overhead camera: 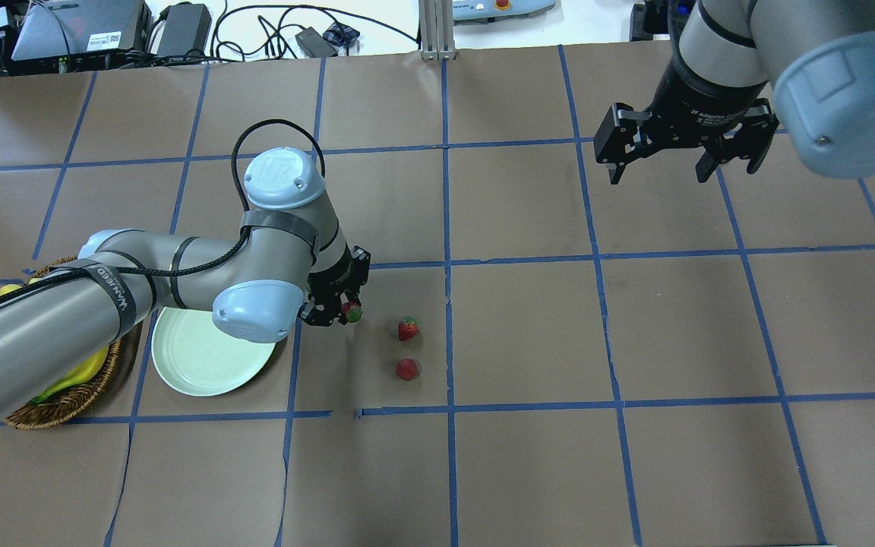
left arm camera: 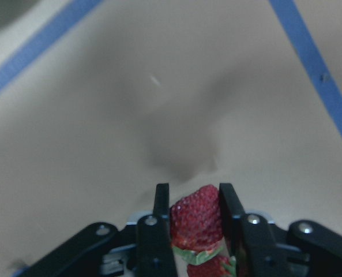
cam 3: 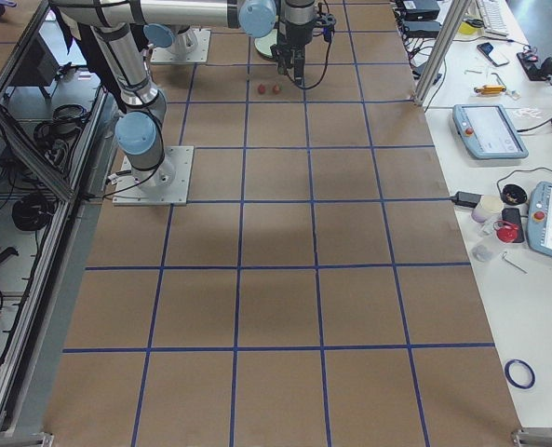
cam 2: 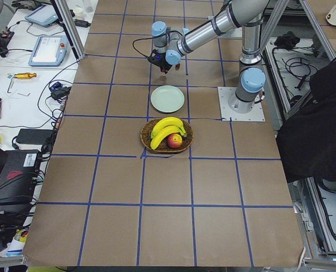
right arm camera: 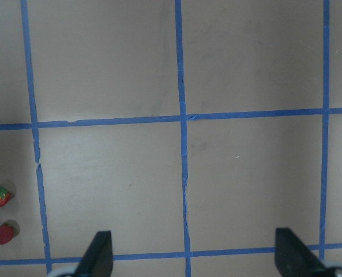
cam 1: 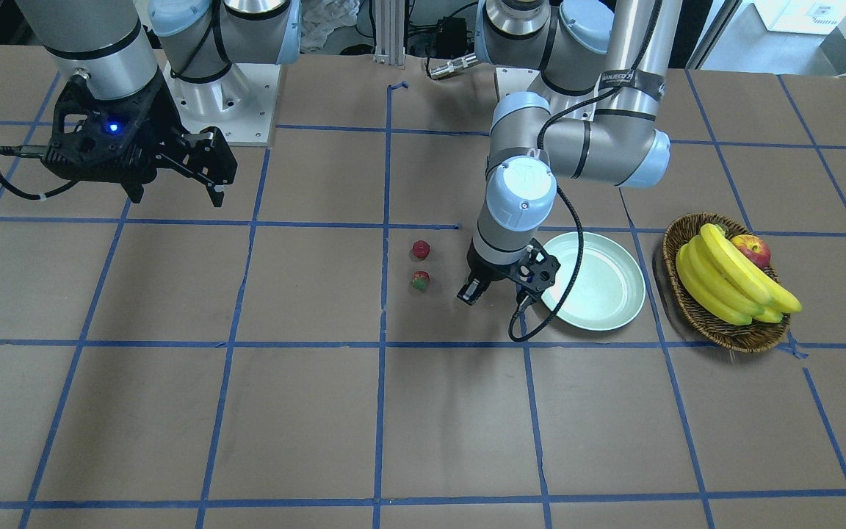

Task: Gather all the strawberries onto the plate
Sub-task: 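Carry the strawberry onto the green plate and open the left gripper, then move the left gripper back over the two remaining strawberries, then close the left gripper on the strawberry nearer the plate, then carry the strawberry onto the plate and release it with the left gripper, then move the left gripper down over the last strawberry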

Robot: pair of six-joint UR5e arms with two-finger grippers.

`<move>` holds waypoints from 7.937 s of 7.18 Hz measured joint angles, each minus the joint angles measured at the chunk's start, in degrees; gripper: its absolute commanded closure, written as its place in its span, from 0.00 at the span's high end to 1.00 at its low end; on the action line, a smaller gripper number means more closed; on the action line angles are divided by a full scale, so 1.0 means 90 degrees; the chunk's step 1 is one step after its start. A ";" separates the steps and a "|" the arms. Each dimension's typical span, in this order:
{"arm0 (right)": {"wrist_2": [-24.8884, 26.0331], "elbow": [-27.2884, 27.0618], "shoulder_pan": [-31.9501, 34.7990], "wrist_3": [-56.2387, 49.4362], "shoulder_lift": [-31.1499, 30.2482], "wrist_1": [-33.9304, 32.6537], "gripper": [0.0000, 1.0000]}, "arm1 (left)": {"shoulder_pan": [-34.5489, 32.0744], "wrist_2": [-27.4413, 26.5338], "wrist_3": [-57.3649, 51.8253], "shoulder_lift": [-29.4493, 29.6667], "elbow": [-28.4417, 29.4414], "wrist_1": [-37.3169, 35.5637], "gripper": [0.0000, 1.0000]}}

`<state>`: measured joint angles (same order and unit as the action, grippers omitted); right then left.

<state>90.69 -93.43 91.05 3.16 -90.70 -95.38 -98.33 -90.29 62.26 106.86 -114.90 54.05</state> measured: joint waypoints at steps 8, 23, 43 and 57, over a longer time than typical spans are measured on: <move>-0.0008 -0.0004 0.0000 0.0029 0.0010 -0.0007 1.00 | 0.1732 -0.1005 -0.2390 -0.0976 -0.0731 0.0826 0.89; -0.0009 -0.0010 0.0000 0.0025 0.0012 -0.0008 1.00 | -0.1512 0.0149 -0.3317 0.0585 0.0360 -0.0688 0.83; 0.0018 0.0010 0.0000 0.0020 0.0030 -0.0081 1.00 | 0.1393 -0.1394 -0.7827 -0.0771 -0.0423 0.1690 0.87; -0.0015 -0.0016 0.0000 0.0030 0.0039 -0.0019 1.00 | -0.1657 0.0251 -0.3215 0.0192 0.0069 0.0177 0.79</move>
<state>90.55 -93.58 91.06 3.43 -90.35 -95.55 -113.24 -88.03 33.32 108.59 -114.28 55.65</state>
